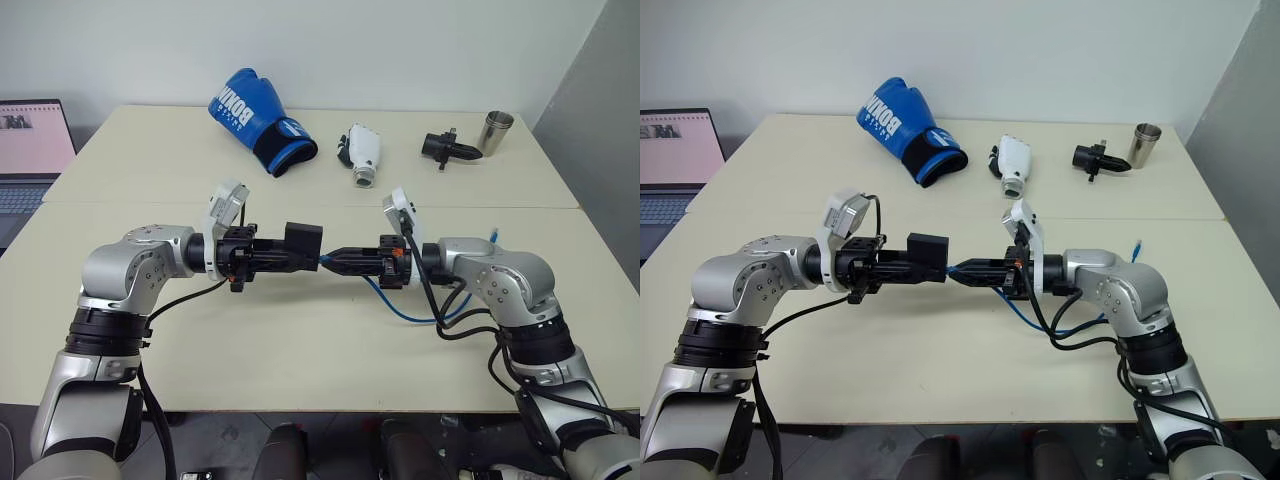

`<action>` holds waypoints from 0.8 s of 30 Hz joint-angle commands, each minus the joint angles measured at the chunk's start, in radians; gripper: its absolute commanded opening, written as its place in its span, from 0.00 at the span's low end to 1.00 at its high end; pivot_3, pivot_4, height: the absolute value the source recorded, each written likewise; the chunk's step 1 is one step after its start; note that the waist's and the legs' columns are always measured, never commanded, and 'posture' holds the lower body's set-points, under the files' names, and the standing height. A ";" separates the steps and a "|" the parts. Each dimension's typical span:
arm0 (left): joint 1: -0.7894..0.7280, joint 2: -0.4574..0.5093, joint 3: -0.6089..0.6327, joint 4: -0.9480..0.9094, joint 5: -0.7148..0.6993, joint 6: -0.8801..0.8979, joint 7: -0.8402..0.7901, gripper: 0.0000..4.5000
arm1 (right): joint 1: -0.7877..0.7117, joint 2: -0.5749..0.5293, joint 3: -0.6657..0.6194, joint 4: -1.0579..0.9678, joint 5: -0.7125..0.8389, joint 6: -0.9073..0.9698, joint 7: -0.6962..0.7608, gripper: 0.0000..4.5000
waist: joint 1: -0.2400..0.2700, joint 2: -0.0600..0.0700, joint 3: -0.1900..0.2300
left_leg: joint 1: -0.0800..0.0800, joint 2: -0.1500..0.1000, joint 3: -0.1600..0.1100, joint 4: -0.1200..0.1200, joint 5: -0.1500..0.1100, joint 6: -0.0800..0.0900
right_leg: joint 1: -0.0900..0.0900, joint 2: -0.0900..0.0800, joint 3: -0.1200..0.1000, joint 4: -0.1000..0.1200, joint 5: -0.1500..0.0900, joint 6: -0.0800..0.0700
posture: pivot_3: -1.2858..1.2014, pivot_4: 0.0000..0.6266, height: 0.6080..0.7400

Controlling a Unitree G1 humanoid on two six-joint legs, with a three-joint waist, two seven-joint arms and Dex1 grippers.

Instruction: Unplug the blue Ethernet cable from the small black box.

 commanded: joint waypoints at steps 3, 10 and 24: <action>0.001 0.070 0.116 -0.013 -0.025 -0.010 0.001 0.18 | 0.049 -0.094 -0.044 -0.027 0.040 0.059 0.045 0.02 | -0.001 0.000 0.000 | 0.000 0.000 0.000 0.000 0.000 0.000 | 0.000 0.000 0.000 0.000 0.000 0.000 | 0.52 0.24 1.00; 0.035 0.085 0.130 0.006 0.015 -0.042 0.030 0.18 | 0.066 -0.095 -0.089 0.017 -0.018 -0.008 -0.042 0.02 | 0.000 0.000 0.001 | 0.000 0.000 0.000 0.000 0.000 0.000 | -0.001 0.000 0.000 0.000 0.000 0.000 | 0.52 0.24 1.00; 0.082 0.011 0.075 -0.039 0.120 -0.124 0.173 0.18 | -0.186 0.078 -0.133 0.672 -0.508 -0.671 -0.539 0.30 | 0.000 0.000 0.001 | -0.011 0.000 0.001 0.001 0.000 0.000 | -0.010 -0.001 0.001 0.000 0.000 0.000 | 0.52 0.24 1.00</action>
